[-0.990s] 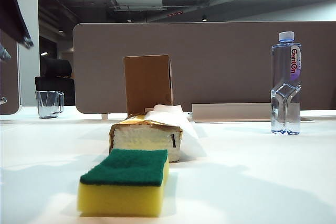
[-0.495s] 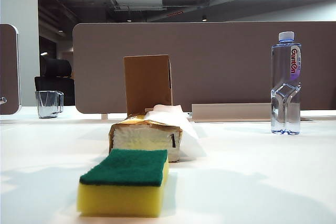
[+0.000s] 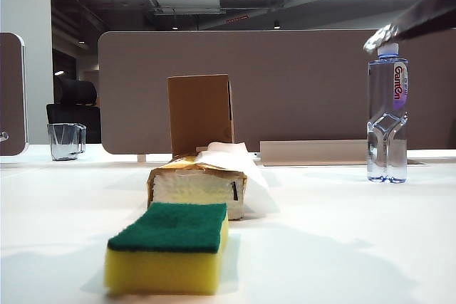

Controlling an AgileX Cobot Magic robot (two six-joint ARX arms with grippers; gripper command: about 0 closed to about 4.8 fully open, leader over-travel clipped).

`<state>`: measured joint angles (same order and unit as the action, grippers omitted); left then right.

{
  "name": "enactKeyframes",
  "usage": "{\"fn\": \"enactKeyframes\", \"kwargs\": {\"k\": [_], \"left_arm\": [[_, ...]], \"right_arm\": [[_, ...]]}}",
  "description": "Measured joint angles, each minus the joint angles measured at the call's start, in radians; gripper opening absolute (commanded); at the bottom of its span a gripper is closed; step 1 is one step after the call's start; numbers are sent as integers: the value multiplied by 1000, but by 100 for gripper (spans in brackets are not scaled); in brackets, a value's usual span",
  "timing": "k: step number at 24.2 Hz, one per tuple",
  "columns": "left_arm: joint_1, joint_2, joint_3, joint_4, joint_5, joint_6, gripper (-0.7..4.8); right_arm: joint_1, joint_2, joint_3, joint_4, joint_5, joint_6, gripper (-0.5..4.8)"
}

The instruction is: Move the sponge from left to right to wipe the table, avoiding obstacles on the table, and finally reaching the bottle of mineral water.

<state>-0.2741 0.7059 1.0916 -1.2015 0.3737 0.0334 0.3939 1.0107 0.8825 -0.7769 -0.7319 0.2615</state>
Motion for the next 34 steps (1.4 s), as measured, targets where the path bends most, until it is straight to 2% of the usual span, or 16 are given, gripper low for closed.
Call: {"fn": "enactKeyframes", "kwargs": {"k": [3,6,10,15,26,34], "left_arm": [[1,-11,2,-19,-11,4,247],[0,-8,1,-30,-10,4,247],[0,-23,2,-38,3,4,247],[0,-39,2,-45,10,-4,247],[0,-68,2,-57,59,-7,247],[0,-74,2,-59,72,-9,247]], "right_arm": [[53,29,-48,39,12,21,365],[111,34,-84,91,80,70,365],[207,42,-133,224,126,166,365],[303,208,-149,377,154,248,365],[315,428,-152,563,183,312,364],[346,515,-152,598,214,337,364]]}}
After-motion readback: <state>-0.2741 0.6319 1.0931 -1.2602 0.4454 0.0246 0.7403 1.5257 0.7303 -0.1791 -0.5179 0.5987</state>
